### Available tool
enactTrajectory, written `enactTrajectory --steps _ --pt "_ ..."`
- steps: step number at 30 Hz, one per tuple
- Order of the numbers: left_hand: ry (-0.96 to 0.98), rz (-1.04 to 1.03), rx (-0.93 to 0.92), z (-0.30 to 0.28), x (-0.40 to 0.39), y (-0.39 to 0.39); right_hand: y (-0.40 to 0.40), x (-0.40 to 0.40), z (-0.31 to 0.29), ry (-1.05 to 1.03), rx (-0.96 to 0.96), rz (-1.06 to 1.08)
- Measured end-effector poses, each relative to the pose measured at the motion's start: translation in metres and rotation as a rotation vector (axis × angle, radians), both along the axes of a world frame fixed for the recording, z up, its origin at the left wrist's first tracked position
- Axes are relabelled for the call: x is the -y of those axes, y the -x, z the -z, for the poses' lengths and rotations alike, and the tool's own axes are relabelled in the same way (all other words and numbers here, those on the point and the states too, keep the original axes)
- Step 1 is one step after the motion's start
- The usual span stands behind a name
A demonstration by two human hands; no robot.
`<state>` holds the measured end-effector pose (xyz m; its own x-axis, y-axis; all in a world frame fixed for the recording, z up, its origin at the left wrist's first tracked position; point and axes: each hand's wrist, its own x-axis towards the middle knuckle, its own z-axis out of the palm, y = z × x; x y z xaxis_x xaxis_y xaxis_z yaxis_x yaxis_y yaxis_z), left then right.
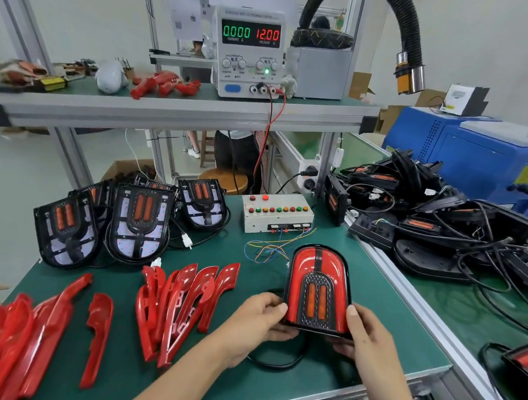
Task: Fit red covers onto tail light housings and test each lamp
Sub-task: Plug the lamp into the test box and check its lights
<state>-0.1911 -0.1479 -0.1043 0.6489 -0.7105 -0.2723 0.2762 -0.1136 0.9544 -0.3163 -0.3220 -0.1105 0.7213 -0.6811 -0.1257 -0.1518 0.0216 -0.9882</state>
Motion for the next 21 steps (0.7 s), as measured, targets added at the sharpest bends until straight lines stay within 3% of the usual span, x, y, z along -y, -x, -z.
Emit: enactTrajectory --steps 6,9,14,16,21 --pt "-0.100 0.032 0.119 0.002 -0.004 -0.010 -0.016 0.023 -0.001 0.075 -0.085 -0.228" --pt "-0.329 0.085 0.410 -0.017 -0.004 -0.029 -0.018 0.030 0.001 0.039 -0.035 -0.244" --pt "-0.460 -0.320 0.906 -0.052 0.017 -0.083 -0.020 0.033 0.005 -0.071 0.064 -0.221" --pt "-0.465 -0.359 1.003 -0.060 0.028 -0.102 -0.019 0.031 0.010 -0.079 0.106 -0.177" --pt "-0.660 -0.186 1.157 -0.062 0.066 -0.144 -0.022 0.033 0.016 -0.033 0.139 -0.136"
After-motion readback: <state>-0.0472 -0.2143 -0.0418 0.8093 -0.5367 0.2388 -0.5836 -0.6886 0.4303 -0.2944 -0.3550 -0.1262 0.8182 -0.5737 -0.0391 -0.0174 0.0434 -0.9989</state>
